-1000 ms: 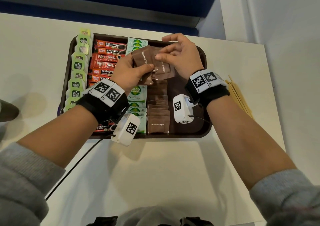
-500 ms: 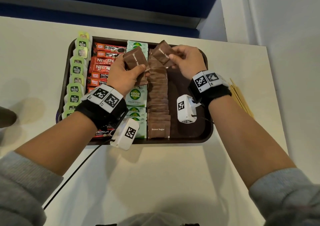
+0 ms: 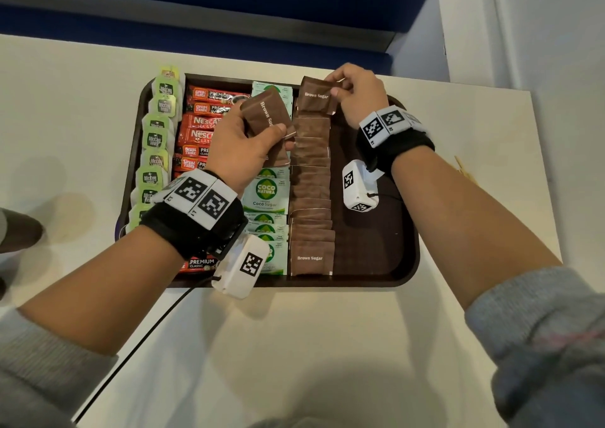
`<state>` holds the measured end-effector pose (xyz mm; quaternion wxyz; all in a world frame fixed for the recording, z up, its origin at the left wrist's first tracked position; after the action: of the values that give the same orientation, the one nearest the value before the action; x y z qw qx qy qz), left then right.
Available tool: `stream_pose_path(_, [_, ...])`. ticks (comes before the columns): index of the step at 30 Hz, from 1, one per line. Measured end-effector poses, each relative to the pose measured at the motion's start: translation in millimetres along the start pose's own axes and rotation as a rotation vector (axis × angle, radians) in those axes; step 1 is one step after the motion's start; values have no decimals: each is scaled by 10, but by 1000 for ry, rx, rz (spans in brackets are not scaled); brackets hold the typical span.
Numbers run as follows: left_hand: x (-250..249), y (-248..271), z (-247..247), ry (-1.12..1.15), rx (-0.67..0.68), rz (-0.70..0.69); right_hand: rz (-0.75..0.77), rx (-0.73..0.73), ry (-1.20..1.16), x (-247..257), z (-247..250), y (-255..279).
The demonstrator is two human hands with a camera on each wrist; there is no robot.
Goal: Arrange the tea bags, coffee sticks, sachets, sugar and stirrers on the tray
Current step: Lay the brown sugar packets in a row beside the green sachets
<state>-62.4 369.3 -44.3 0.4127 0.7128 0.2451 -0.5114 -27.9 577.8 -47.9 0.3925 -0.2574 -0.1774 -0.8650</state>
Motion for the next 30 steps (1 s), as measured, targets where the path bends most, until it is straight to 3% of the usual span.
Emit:
stream_pose_path(8, [15, 4, -14, -3, 10, -4, 6, 75, 75, 13, -130, -70])
stream_pose_path(30, [64, -27, -17, -36, 31, -27, -84, 55, -38, -100, -126, -52])
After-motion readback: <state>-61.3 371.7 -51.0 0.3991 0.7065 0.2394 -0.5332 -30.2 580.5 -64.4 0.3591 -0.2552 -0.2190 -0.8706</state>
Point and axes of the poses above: each hand's wrist, its own y-axis away from the middle knuckle, its own z-axis out of the back of the hand, x = y × z, the point moved 9 cm from there along -y, towards the middle knuckle, and after that the axes turned 2 degrees about y, right-handed, at the moved point
